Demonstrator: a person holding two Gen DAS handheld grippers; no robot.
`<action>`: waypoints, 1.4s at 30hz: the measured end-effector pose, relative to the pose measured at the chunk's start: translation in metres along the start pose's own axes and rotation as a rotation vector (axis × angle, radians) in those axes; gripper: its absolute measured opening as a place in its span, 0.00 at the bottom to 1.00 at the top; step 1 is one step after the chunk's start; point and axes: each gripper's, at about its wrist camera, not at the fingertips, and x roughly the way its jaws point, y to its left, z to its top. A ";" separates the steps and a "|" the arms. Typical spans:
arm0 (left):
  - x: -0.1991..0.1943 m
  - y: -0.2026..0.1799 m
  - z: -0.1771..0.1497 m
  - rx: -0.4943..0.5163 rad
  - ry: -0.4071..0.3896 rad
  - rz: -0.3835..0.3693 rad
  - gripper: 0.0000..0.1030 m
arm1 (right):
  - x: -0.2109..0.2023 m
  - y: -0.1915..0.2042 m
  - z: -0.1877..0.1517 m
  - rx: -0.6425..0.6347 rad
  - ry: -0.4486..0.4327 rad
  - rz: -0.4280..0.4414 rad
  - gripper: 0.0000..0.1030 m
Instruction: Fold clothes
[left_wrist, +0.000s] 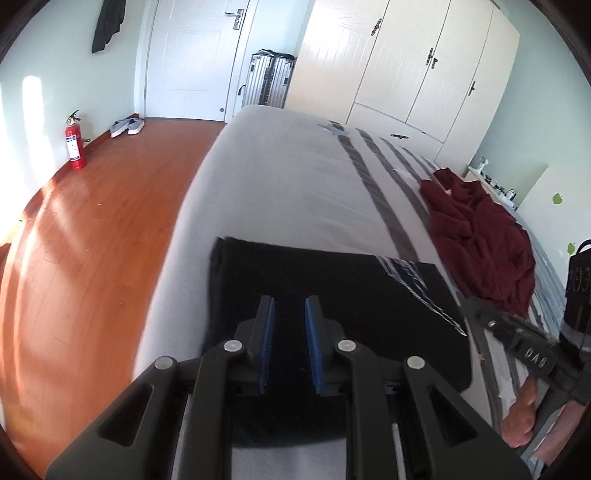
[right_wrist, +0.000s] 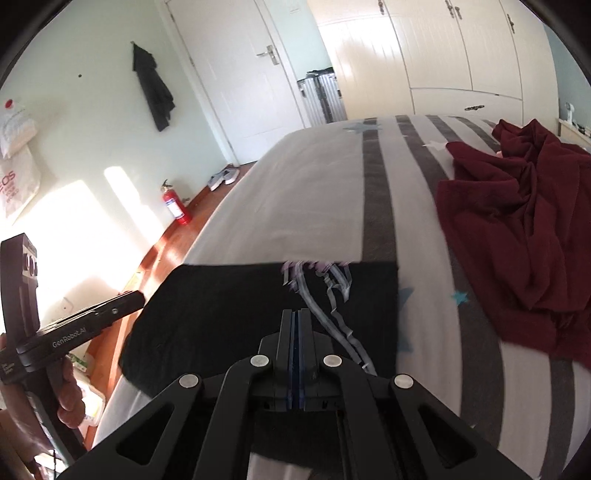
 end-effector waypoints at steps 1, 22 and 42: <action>0.002 -0.011 -0.008 0.028 0.010 -0.001 0.15 | 0.000 0.009 -0.009 -0.008 0.009 0.006 0.01; -0.007 0.029 -0.029 -0.016 0.030 0.157 0.02 | 0.000 -0.045 -0.042 0.026 0.070 -0.153 0.00; -0.137 -0.065 -0.072 -0.072 -0.017 0.287 0.54 | -0.144 -0.069 -0.055 -0.049 0.035 -0.096 0.24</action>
